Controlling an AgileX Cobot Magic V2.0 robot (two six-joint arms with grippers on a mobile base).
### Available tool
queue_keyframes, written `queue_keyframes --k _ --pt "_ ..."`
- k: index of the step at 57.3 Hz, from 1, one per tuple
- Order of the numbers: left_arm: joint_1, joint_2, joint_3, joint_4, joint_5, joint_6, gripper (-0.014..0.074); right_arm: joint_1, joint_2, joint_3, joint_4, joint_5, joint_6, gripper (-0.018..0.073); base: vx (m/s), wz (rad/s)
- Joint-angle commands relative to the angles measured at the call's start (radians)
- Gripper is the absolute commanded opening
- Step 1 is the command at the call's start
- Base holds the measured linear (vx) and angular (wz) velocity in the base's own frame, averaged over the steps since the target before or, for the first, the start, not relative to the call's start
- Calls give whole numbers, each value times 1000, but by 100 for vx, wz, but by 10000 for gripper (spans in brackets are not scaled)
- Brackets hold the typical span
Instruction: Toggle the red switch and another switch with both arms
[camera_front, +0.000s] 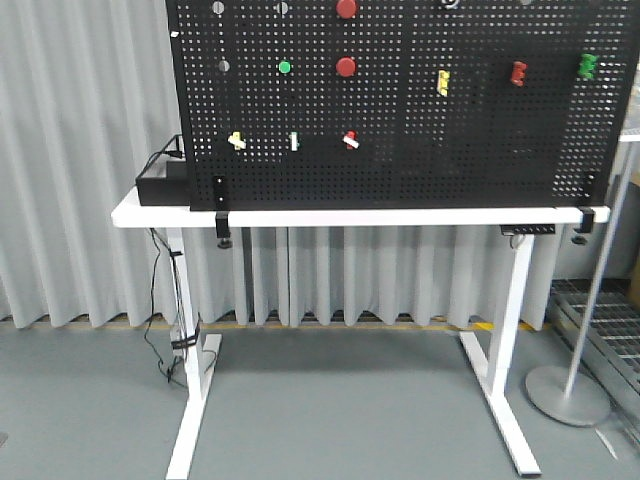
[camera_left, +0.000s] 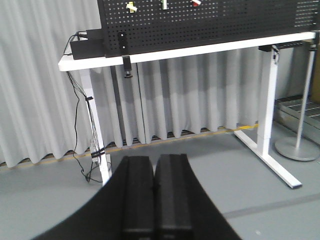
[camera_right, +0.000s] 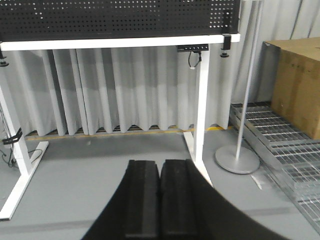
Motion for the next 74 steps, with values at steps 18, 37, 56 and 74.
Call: queue_keyframes --k 18,37,56,74 --pt "-3 -9 20 -6 -79 -9 3 -8 -10 6 0 -84 -3 -1 40 3" --pt "-3 -9 20 -6 -79 -9 3 -8 -10 6 0 -84 -3 -1 45 1" --pt "-3 -9 20 -6 -79 -9 3 -8 -10 6 0 -87 -3 -1 46 -2" --pt "-3 -9 20 -6 -79 -9 3 -8 -10 6 0 -87 -3 -1 40 1"
